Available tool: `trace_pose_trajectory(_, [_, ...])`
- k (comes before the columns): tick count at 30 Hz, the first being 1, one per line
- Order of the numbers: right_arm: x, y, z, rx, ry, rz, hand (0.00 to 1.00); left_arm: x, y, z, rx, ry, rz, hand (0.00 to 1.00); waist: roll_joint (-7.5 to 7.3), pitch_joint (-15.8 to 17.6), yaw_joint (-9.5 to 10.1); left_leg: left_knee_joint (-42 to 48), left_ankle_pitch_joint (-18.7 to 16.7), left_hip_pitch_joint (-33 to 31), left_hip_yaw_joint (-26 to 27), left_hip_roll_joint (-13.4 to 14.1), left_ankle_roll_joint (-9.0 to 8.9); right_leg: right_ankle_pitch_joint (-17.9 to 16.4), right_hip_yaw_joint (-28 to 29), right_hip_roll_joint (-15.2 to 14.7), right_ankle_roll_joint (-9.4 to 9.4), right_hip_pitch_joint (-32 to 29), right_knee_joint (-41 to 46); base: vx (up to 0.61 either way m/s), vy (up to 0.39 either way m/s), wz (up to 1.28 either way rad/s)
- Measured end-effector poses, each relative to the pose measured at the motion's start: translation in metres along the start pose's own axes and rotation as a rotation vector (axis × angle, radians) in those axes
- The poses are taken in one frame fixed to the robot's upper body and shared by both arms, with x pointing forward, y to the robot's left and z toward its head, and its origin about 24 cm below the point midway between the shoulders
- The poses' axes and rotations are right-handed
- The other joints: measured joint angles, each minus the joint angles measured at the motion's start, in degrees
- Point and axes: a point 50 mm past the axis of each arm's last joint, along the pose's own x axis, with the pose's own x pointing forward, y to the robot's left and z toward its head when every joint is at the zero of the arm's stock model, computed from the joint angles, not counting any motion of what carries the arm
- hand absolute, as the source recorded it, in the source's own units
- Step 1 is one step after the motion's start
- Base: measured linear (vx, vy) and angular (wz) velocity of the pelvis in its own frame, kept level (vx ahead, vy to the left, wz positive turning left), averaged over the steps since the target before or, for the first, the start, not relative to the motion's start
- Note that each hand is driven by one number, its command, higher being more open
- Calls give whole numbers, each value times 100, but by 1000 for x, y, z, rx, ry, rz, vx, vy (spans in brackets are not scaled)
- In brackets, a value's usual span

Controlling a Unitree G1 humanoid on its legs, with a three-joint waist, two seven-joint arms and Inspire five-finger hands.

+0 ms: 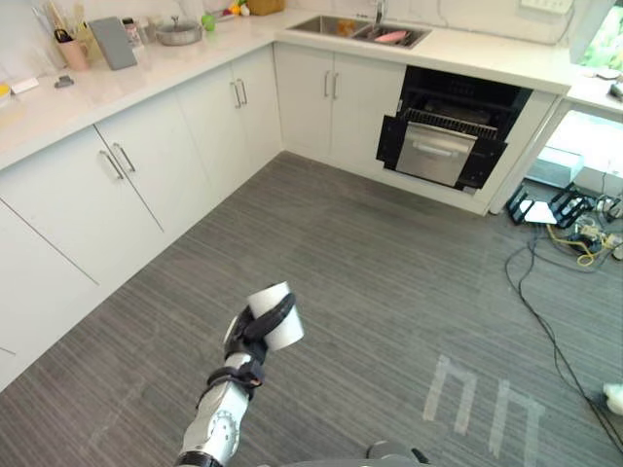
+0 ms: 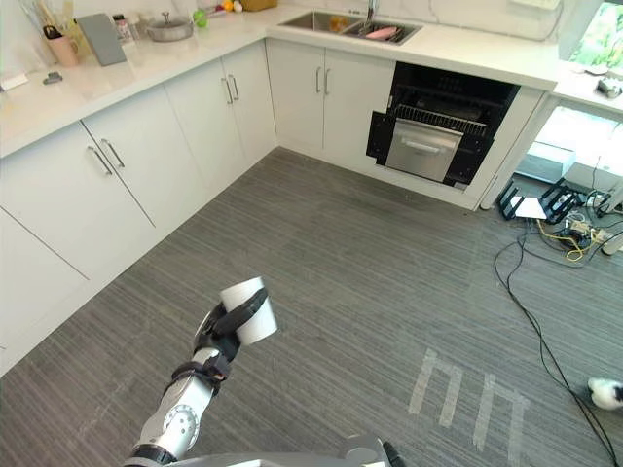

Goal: Walk over to the sink, pick up the cup, carry it to the dishwasher, place the cup inside the dishwasher, then close the dishwasher door

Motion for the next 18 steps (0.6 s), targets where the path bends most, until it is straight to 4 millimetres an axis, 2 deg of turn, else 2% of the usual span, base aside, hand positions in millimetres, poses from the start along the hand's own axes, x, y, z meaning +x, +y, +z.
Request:
trace_pose_trajectory(1, [-1,-5,5,-8,-1,-16,100,1,-8,2,-12,-16,-22,0,-24,31,-7,115,-276,53,116,-67,51,-154,-189,-186,-35,-70,654,4,130,72])
trace_pose_trajectory(2, [-1,-5,7,-10,-3,-18,100,1,-9,4,-20,-32,-24,0,-89,83,62,151,-360,120,129,-150,28,-196,-189,-367,-140,-293,1296,-7,117,49])
trace_pose_trajectory(3, [-1,-5,14,-20,-23,-16,100,0,-8,4,-23,-41,-13,0,-92,107,64,146,-446,309,75,-214,64,-6,-36,-523,-472,-753,2445,31,98,30])
trace_pose_trajectory(4, [-1,-4,12,-24,-26,-7,100,0,-7,7,-17,-47,-10,0,-55,124,14,90,-485,472,-52,-205,62,-176,30,-392,-398,-988,2910,60,96,38])
trace_pose_trajectory(5, [0,-2,9,-18,-24,1,100,0,-8,10,-12,-58,-15,0,-55,120,-5,20,-484,531,-115,-207,64,-250,24,-304,-377,-1078,2882,136,73,51])
trace_pose_trajectory(6, [1,3,4,-11,-27,18,100,1,-11,17,-9,-96,-29,0,-42,114,-37,-138,-479,602,-227,-217,71,-268,-27,-87,-335,-1260,2419,171,50,56])
trace_pose_trajectory(7, [2,8,0,-19,-27,35,100,2,-16,25,-9,-136,-49,0,-35,115,-96,-310,-438,623,-380,-243,75,-202,-114,127,-289,-1368,1579,200,29,62])
trace_pose_trajectory(8, [3,11,-2,-25,-29,44,100,2,-18,28,-5,-151,-59,0,-36,116,-120,-384,-416,643,-453,-253,82,-102,-135,209,-319,-1402,1114,291,-9,59])
trace_pose_trajectory(9, [3,12,-3,-23,-35,51,100,3,-23,33,10,-171,-76,0,-29,123,-129,-495,-417,690,-518,-265,64,167,-129,335,-321,-1479,491,300,-33,45])
trace_pose_trajectory(10, [3,14,-1,-30,-41,56,100,2,-28,38,25,-194,-93,0,1,142,-117,-640,-415,798,-601,-269,34,582,-67,463,-345,-1561,-72,539,-77,63])
trace_pose_trajectory(11, [3,15,0,-47,-52,64,100,1,-37,44,51,-228,-127,0,34,160,-129,-853,-441,1007,-798,-225,-80,1443,-34,598,-323,-1474,-1005,489,-82,60])
trace_pose_trajectory(12, [3,15,0,-48,-55,64,100,-1,-42,51,63,-258,-151,0,38,184,-103,-939,-494,1143,-870,-206,-234,1996,-19,661,-369,-1359,-1509,637,-113,57])
trace_pose_trajectory(13, [2,14,-1,-48,-52,58,100,-2,-44,55,69,-277,-162,0,-9,179,-83,-959,-529,1251,-904,-180,-341,2412,-4,687,-361,-1214,-1594,582,-104,14])
trace_pose_trajectory(14, [5,22,8,-51,-73,59,100,-2,-49,64,76,-304,-182,0,264,299,2,-998,-539,1454,-933,108,-483,2349,-81,932,-551,-1222,-1176,568,-105,-7])
trace_pose_trajectory(15, [6,25,10,-48,-81,61,100,-3,-49,67,78,-316,-185,0,297,313,33,-1021,-459,1533,-916,142,-538,2125,-81,965,-575,-1309,-834,517,-104,-8])
trace_pose_trajectory(16, [7,29,12,-49,-83,69,100,-4,-51,72,76,-334,-194,0,251,327,54,-1011,-219,1795,-924,183,-564,1558,-93,878,-631,-1379,-19,375,-98,7])
trace_pose_trajectory(17, [6,28,12,-48,-81,65,100,-5,-54,73,65,-339,-204,0,229,321,38,-885,-136,1885,-943,187,-553,1297,-143,799,-705,-1453,498,520,-198,25])
trace_pose_trajectory(18, [4,23,8,-37,-76,57,100,-8,-57,74,59,-349,-225,0,221,192,49,-415,-117,1858,-1023,227,-554,929,-183,822,-627,-1476,764,503,-232,19])
